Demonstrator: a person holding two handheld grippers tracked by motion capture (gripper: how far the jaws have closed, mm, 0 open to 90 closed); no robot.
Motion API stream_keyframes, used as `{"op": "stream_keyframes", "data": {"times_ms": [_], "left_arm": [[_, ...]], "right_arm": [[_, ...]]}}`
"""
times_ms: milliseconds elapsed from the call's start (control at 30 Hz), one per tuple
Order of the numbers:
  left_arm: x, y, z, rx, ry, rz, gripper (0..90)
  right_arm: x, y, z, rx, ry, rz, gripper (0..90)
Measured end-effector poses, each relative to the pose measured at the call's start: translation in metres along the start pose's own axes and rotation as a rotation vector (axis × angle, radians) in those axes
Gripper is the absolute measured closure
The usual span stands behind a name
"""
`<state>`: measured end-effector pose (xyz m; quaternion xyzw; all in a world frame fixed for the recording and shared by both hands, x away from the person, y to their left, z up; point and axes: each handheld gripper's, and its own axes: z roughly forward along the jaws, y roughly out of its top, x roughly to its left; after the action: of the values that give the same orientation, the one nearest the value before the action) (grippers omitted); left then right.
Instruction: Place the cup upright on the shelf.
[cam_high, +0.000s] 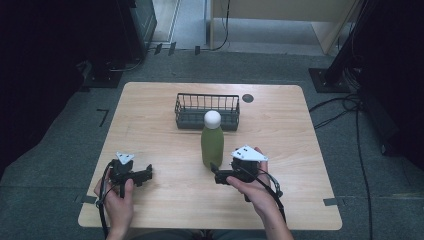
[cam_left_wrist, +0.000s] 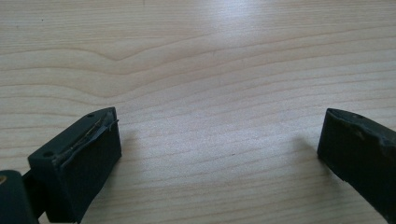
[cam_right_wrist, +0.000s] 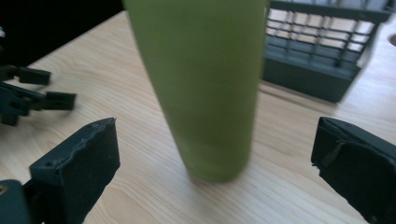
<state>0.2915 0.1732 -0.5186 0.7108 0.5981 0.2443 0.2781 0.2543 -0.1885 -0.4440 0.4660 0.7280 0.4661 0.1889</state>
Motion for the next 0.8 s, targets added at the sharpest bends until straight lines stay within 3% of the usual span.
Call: {"op": "stream_keyframes", "data": {"times_ms": [167, 467, 800], "left_arm": [[0.0, 0.0, 0.0, 0.0, 0.0, 0.0, 0.1], [0.0, 0.0, 0.0, -0.001, 0.0, -0.002, 0.1], [0.0, 0.0, 0.0, -0.001, 0.0, -0.002, 0.1]], "right_arm": [[0.006, 0.008, 0.006, -0.011, 0.014, -0.004, 0.0], [0.012, 0.021, 0.025, -0.017, -0.04, -0.007, 4.4], [0.012, 0.026, 0.037, -0.045, -0.066, 0.013, 11.7]]}}
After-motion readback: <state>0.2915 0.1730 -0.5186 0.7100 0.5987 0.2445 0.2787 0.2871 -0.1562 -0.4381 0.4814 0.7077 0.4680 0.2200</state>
